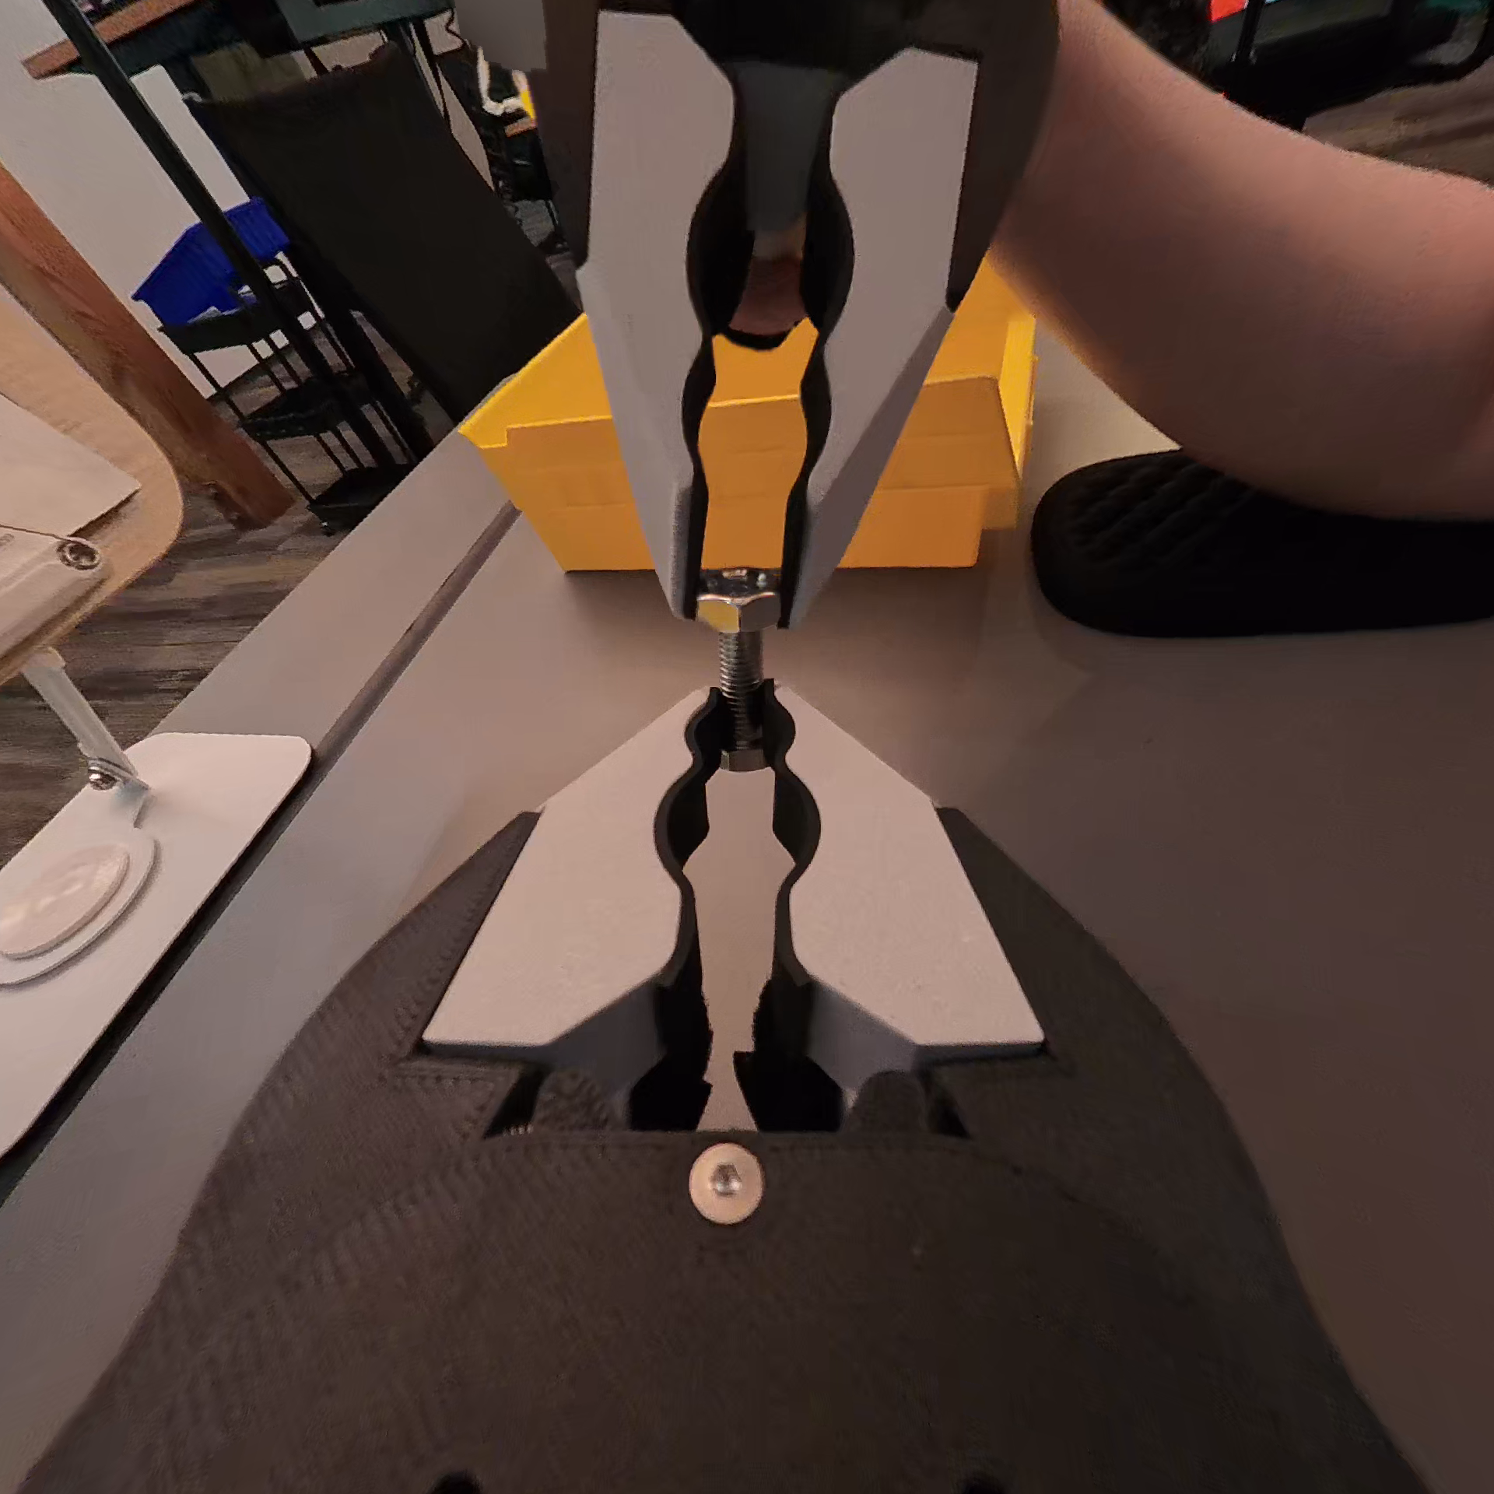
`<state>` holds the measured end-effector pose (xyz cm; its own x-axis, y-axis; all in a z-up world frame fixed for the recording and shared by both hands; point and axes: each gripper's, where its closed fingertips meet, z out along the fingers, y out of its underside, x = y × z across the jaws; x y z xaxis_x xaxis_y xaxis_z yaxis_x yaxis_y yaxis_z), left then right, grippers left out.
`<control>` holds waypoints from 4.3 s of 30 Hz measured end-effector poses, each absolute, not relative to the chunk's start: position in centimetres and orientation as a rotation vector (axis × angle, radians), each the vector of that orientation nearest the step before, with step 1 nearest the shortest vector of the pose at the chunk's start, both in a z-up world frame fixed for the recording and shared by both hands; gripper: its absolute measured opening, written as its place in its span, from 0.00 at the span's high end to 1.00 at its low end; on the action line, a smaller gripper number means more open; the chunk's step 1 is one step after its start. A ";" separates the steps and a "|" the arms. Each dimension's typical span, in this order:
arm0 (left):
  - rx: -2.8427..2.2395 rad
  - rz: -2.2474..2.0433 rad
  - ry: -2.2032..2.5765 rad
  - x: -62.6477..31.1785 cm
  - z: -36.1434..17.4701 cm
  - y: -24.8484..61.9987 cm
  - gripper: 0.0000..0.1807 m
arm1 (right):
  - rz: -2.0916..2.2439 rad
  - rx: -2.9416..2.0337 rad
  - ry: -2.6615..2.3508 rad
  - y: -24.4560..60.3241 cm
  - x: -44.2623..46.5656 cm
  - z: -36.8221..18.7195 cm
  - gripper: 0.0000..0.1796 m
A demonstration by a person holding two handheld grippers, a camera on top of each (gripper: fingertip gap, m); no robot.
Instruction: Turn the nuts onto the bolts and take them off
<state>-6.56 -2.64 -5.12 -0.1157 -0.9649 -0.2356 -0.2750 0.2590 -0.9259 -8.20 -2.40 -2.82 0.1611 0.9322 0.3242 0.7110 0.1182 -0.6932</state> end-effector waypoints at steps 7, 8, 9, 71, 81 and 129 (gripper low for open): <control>-1.013 -1.279 1.792 -7.4 -4.7 -8.6 0.96 | 0.470 -1.282 -1.855 -8.4 -9.5 -1.6 0.91; -0.971 -1.378 1.783 -7.7 -3.8 -9.6 0.96 | 0.535 -1.215 -1.826 -9.1 -9.8 -0.5 0.91; -0.938 -1.465 1.763 -8.0 -2.9 -10.2 0.96 | 0.606 -1.165 -1.793 -9.7 -10.1 0.6 0.90; -1.282 -0.861 1.225 -8.6 -1.2 2.1 0.96 | 0.355 -1.834 -1.181 1.9 -9.6 0.1 0.78; -1.275 -0.831 1.119 -9.7 0.1 3.5 0.96 | 0.490 -1.732 -1.169 0.9 -11.6 1.9 0.83; -1.056 -1.279 1.281 -3.9 12.7 -3.0 0.96 | 0.558 -1.179 -0.736 -3.5 -6.7 17.6 0.37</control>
<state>-3.94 -2.95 12.69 -0.1200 -0.9905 -0.0678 0.0660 0.0602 -0.9960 -6.70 -3.45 17.62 0.6474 0.7301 0.2184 -0.0124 0.2967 -0.9549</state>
